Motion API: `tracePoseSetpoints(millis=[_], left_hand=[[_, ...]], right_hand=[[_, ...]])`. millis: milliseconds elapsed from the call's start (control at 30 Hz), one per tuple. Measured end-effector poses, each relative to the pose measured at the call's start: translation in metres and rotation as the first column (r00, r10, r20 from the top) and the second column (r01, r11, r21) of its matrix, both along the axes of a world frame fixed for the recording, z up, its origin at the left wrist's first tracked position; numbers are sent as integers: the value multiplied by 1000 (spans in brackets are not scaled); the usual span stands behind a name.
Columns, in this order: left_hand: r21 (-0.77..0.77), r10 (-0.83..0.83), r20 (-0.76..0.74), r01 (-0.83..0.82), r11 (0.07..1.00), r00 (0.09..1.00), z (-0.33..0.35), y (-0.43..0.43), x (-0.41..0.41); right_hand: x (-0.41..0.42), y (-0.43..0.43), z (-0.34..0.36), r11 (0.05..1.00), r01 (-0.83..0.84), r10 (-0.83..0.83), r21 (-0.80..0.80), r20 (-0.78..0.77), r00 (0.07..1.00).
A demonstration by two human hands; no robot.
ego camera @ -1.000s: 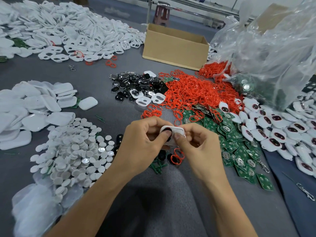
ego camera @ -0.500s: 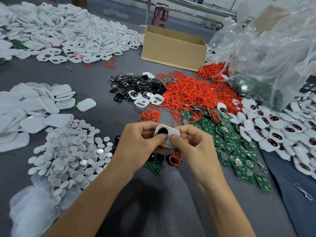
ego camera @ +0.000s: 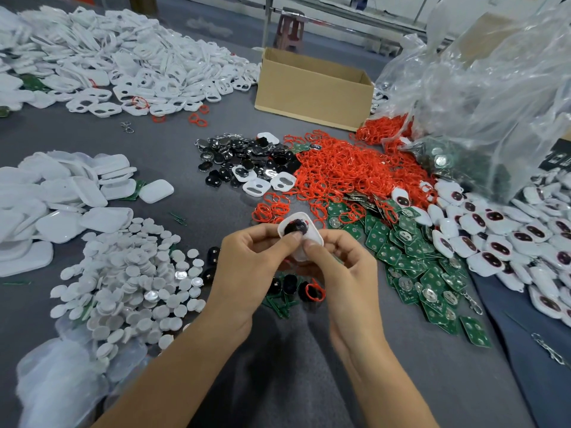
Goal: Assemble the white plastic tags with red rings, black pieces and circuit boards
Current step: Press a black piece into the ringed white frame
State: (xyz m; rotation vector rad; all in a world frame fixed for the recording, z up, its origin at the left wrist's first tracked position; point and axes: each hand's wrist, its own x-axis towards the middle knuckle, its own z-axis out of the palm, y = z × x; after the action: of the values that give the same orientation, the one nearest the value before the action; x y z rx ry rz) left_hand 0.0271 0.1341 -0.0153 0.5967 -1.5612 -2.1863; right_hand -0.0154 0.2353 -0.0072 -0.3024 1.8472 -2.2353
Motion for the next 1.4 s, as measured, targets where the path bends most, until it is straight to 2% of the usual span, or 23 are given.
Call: tracePoseSetpoints(millis=[200,367,533,600,733,800,867,933,1033,1133,1233,1400], left_hand=[[-68,83,9,-82,994,997,0,2,0],[-73,99,46,-95,993,994,1,-4,-2],[0,92,59,-92,996,994,4,-16,-1],[-26,105,69,-103,994,992,5,-20,-1],[-17,117,71,-116,993,991,6,-23,-1],[-6,108,63,-108,994,992,6,-23,0],[0,95,59,-96,995,994,6,-22,0],[1,72,58,-73,997,996,6,-20,0],[-22,27,74,-25,999,997,5,-17,0],[-40,-29,71,31,999,997,4,-15,0],[-55,-45,73,49,997,996,4,-15,1],[-57,-68,87,73,996,994,5,-15,1]], right_hand=[[6,-6,-3,999,48,-48,-2,-20,999],[7,-4,-2,1000,11,-9,25,-57,998],[4,-2,-3,979,-100,125,180,-131,984],[-1,2,-4,965,-97,144,245,-181,973],[-34,26,1,909,180,-13,376,-407,914],[-51,42,5,859,296,-98,417,-433,896],[-59,52,8,850,322,-140,417,-409,902],[-56,51,11,884,260,-100,388,-386,917],[-35,30,15,957,-10,90,291,-263,961],[-22,12,14,937,-184,247,296,-193,950],[-19,7,12,931,-194,260,310,-188,947],[-20,6,10,952,-218,243,216,-99,965]])
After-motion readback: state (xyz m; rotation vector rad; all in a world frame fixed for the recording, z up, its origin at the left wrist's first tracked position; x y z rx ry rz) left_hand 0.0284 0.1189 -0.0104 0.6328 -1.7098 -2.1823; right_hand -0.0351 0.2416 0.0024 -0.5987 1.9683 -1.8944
